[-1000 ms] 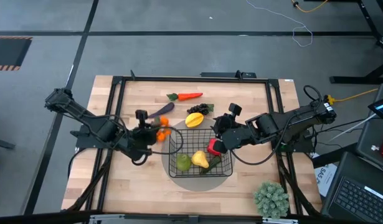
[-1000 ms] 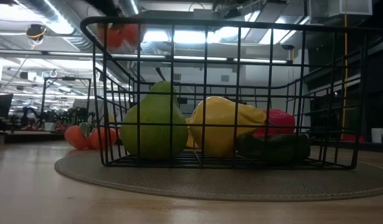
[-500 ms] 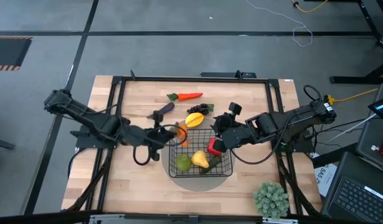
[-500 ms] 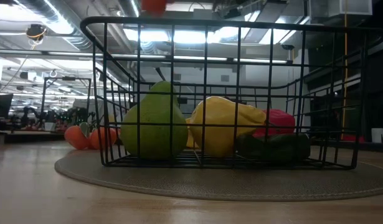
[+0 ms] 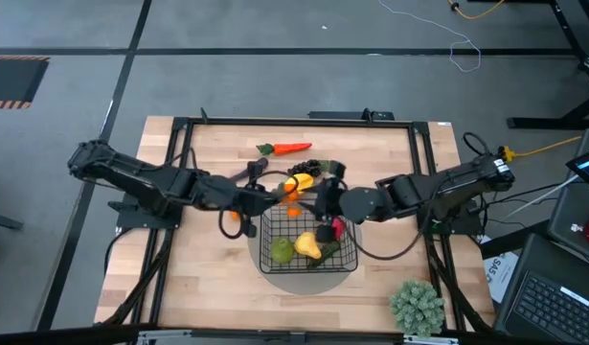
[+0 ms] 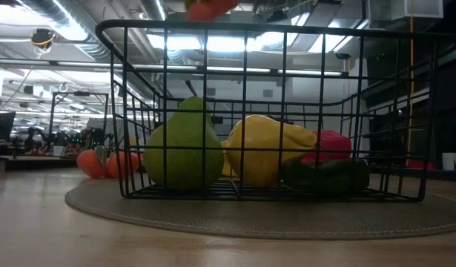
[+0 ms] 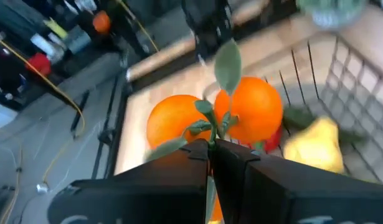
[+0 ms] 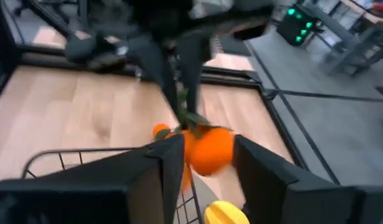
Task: Build produce basket
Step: Put the bottom orange tangerine into the black wire basket
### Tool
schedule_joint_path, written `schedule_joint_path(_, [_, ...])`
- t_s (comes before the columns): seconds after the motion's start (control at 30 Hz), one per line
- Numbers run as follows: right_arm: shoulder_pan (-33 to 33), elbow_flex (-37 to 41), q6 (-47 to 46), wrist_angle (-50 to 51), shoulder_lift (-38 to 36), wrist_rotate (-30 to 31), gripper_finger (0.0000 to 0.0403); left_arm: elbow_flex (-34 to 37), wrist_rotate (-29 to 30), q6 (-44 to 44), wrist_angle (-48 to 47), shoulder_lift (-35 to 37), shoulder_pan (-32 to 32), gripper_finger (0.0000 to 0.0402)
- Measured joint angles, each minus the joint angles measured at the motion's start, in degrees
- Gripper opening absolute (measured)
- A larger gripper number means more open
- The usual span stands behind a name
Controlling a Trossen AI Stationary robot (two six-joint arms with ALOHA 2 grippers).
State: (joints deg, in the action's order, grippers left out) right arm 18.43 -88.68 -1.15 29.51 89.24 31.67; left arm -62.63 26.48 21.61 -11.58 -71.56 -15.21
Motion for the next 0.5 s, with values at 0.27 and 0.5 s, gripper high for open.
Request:
schedule_joint_path(0.27, [-2.0,0.2,4.5,-5.6,4.8,-0.6,0.0142,0.0,-2.6,0.5,2.0,-0.9,0.3,0.0000])
schedule_joint_path(0.5, [-2.1,0.2,6.3,-8.3,6.0,-0.3,0.0142,0.0,-2.6,0.6,1.6,-0.9,0.3,0.0000])
